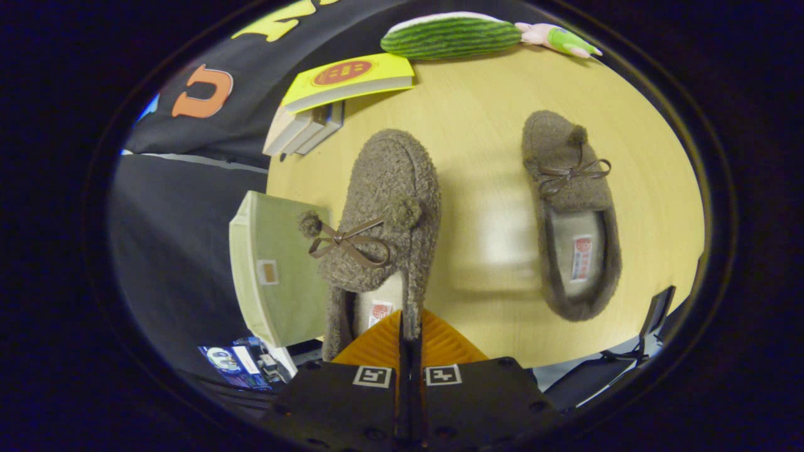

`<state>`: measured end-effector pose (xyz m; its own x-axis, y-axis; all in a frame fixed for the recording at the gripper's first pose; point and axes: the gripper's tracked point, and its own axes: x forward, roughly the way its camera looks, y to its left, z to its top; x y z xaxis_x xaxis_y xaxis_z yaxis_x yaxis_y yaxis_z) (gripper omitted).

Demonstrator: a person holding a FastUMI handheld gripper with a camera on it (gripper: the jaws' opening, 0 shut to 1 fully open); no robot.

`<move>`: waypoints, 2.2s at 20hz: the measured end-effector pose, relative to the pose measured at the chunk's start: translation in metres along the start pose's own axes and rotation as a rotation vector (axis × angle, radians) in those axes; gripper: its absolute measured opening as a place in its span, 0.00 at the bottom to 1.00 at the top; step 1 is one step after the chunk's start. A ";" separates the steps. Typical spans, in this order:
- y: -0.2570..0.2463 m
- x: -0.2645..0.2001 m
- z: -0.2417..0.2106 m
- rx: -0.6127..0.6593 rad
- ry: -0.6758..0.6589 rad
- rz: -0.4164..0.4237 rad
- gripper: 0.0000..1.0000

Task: Open the storage box then place both shoes into the box .Put the left shoe in first, then the right shoe, with the right side of both shoes facing outward in a uniform manner.

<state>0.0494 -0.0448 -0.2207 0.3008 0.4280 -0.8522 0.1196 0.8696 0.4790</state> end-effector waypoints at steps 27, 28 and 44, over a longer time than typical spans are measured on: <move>0.272 0.161 -0.065 -0.080 0.120 -0.105 0.06; 0.270 0.168 -0.067 -0.081 0.131 -0.112 0.06; 0.293 0.162 -0.059 -0.165 0.075 -0.046 0.88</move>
<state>0.0774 0.2939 -0.2307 0.2261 0.3983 -0.8890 -0.0269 0.9148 0.4030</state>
